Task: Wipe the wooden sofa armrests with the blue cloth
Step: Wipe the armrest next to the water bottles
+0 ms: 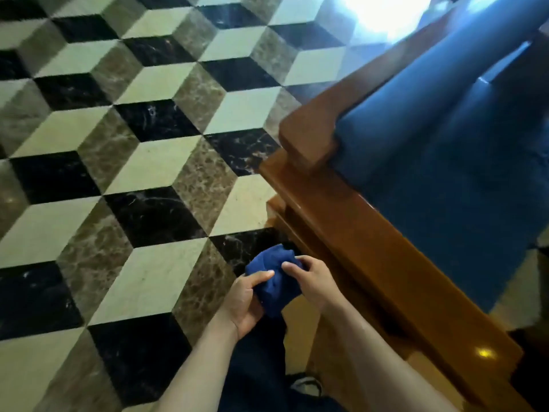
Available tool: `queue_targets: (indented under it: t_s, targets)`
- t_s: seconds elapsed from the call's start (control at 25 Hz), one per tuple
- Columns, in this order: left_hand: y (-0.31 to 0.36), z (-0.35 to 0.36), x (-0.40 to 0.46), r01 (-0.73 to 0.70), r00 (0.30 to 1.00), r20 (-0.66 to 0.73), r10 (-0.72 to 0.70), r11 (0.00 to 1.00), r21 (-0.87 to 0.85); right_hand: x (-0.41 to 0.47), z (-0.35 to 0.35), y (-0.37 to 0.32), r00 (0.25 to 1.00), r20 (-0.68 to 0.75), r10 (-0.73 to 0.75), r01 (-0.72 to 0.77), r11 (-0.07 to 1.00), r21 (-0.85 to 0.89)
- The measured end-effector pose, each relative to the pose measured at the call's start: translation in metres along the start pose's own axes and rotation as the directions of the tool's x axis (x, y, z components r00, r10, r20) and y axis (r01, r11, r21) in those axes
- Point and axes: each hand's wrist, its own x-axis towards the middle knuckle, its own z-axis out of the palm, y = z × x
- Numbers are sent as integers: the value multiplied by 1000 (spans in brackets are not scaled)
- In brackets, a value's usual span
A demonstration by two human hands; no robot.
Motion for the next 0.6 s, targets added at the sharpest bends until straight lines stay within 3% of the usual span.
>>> queue_targets:
  t_s: [0.24, 0.4, 0.6]
  targets:
    - [118, -64, -3, -275, 897, -375, 234, 960, -59, 77, 91, -135, 981, 151, -121, 143, 979, -143]
    - [179, -98, 1, -387, 825, -478, 301, 918, -90, 116, 133, -196, 957, 241, -161, 187, 978, -89]
    - [272, -88, 49, -420, 834, -461, 305, 891, -171, 180, 152, -267, 970, 210, -124, 105, 990, 98]
